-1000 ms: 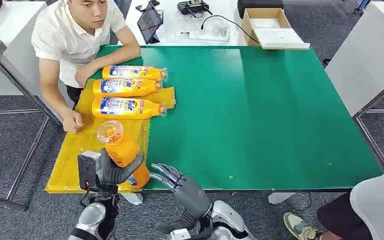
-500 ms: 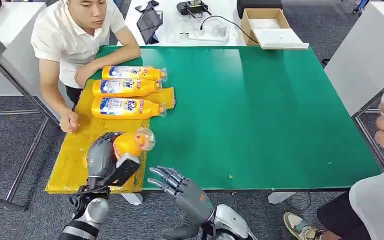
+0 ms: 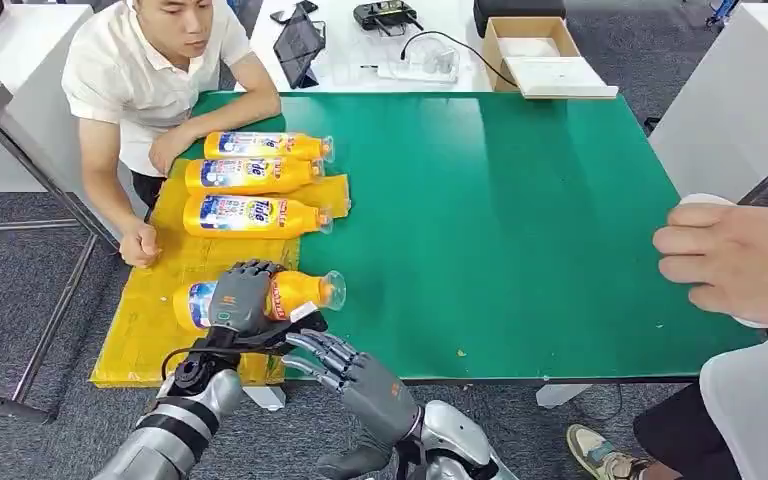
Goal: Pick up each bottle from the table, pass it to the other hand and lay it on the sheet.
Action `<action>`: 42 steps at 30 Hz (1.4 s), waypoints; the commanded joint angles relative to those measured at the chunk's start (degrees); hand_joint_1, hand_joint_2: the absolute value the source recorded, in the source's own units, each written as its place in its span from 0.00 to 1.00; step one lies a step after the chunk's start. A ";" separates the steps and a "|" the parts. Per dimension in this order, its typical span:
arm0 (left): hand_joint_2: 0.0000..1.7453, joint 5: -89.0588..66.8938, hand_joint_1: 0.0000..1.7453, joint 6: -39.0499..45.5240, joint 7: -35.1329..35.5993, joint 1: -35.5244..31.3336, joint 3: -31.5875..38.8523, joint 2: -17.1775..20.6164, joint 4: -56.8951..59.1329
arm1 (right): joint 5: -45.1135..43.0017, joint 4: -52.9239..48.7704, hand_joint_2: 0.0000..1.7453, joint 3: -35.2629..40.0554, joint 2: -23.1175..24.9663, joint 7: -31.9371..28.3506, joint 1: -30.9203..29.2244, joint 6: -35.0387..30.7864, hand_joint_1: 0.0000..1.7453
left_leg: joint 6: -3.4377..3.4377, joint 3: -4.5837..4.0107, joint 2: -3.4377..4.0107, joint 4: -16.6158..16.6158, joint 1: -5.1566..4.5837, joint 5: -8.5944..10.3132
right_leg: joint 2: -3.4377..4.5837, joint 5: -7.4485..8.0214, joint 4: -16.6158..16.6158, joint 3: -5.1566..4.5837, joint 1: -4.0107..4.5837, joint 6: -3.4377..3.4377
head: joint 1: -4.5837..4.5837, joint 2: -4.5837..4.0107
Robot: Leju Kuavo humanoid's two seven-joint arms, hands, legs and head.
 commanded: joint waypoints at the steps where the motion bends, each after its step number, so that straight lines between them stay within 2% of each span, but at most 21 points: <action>1: 1.00 0.48 1.00 -7.22 1.85 -9.45 -1.04 -0.96 22.14 | -0.85 5.72 0.00 1.45 0.90 -0.45 -2.65 1.08 0.00 | -0.08 0.17 0.13 -0.05 0.04 0.03 | 0.05 0.06 -0.06 0.14 0.06 -0.11 | -0.02 0.02; 2: 1.00 1.45 1.00 -7.91 1.14 -9.37 -0.30 -1.23 22.47 | -0.94 5.81 0.00 1.27 0.93 -0.49 -2.47 1.07 0.00 | -0.05 0.23 0.10 -0.06 0.02 0.02 | 0.03 0.03 -0.04 0.20 0.03 -0.08 | 0.00 0.00; 3: 1.00 2.70 0.40 -8.61 0.30 -9.16 0.63 -1.55 22.57 | -1.06 5.88 0.00 1.07 0.96 -0.53 -2.27 1.02 0.00 | -0.12 0.26 0.18 -0.07 0.08 0.06 | 0.05 0.09 -0.09 0.24 0.09 -0.15 | -0.02 0.02; 7: 1.00 3.34 0.40 -8.96 -0.29 -8.95 1.05 -1.59 22.57 | -1.12 5.96 0.00 0.96 0.94 -0.61 -2.11 0.91 0.00 | -0.10 0.36 0.23 -0.09 0.06 0.04 | 0.13 0.10 -0.09 0.29 0.07 -0.13 | -0.02 0.02; 8: 1.00 4.26 0.08 -9.79 -1.02 -8.80 1.62 -1.67 22.43 | -1.12 6.07 0.00 0.87 0.97 -0.64 -2.06 0.87 0.00 | -0.08 0.40 0.18 -0.08 0.04 0.02 | 0.10 0.06 -0.06 0.33 0.05 -0.11 | -0.02 0.02; 9: 1.00 4.76 0.00 -10.01 -1.52 -8.64 1.93 -1.74 22.20 | -1.13 6.10 0.00 0.83 0.97 -0.65 -2.03 0.88 0.00 | -0.11 0.45 0.25 -0.13 0.06 0.05 | 0.13 0.12 -0.14 0.38 0.08 -0.15 | -0.02 0.02; 14: 1.00 18.05 0.00 -18.11 -11.99 -6.70 7.78 -3.67 18.71 | -1.48 7.57 0.00 1.08 0.94 -1.51 -2.38 0.19 0.00 | -0.06 0.47 0.16 -0.08 0.05 0.03 | 0.06 0.07 -0.08 0.44 0.05 -0.08 | -0.02 0.02; 18: 1.00 30.44 0.00 -21.91 -20.14 -2.08 8.69 -5.41 10.70 | -2.46 8.36 0.00 1.34 0.49 -2.08 -2.03 -0.71 0.00 | -0.05 0.56 0.01 -0.12 0.00 0.06 | -0.09 0.08 -0.11 0.62 0.01 -0.07 | -0.02 0.02; 23: 1.00 34.82 0.00 -19.98 -20.65 1.70 5.41 -5.16 3.40 | -2.62 7.81 0.00 1.05 -0.04 -2.33 -1.10 -0.98 0.00 | -0.08 0.51 0.05 -0.10 -0.01 0.08 | -0.09 0.11 -0.13 0.57 0.01 -0.12 | 0.00 0.02; 34: 1.00 38.34 0.00 -20.06 -21.53 2.93 4.27 -4.75 0.52 | -2.60 7.60 0.00 0.78 -0.05 -2.23 -0.81 -0.99 0.00 | -0.04 0.36 -0.03 -0.05 -0.01 0.04 | -0.15 0.03 -0.05 0.37 0.02 -0.07 | -0.02 0.02; 35: 1.00 40.92 0.00 -19.84 -22.78 4.44 4.32 -4.95 -2.84 | -2.47 7.46 0.00 0.58 -0.15 -2.16 -0.46 -1.27 0.00 | -0.08 0.35 0.03 -0.05 0.04 0.04 | -0.12 0.06 -0.09 0.38 0.07 -0.12 | -0.02 0.00; 37: 1.00 55.96 0.00 -24.45 -25.52 9.97 6.79 -6.65 -15.12 | -3.27 6.00 0.00 -0.28 -0.07 -3.28 1.03 -2.93 0.00 | -0.04 0.33 0.01 -0.04 0.01 0.01 | -0.12 0.03 -0.06 0.35 0.03 -0.08 | -0.02 0.00; 38: 1.00 60.70 0.00 -25.58 -25.37 11.76 6.39 -6.67 -19.42 | -3.94 4.92 1.00 -0.65 -0.09 -3.88 1.68 -3.51 0.00 | -0.02 0.29 -0.02 -0.02 -0.02 0.01 | -0.14 0.01 -0.02 0.31 0.00 -0.05 | 0.00 0.02; 41: 1.00 75.44 0.00 -25.40 -25.95 15.94 5.01 -7.45 -30.47 | -9.39 -2.07 1.00 -2.93 0.47 -6.91 4.89 -8.20 0.00 | -0.03 0.11 -0.04 0.04 -0.01 -0.01 | -0.18 -0.02 0.03 0.14 0.01 -0.06 | -0.02 0.02; 42: 1.00 78.15 0.00 -25.23 -26.53 16.84 4.85 -7.80 -32.59 | -14.16 -5.68 1.00 -3.41 0.70 -6.91 5.95 -8.15 0.00 | -0.06 0.02 -0.05 0.11 0.02 -0.06 | -0.21 -0.06 0.07 0.07 0.04 -0.09 | 0.00 0.02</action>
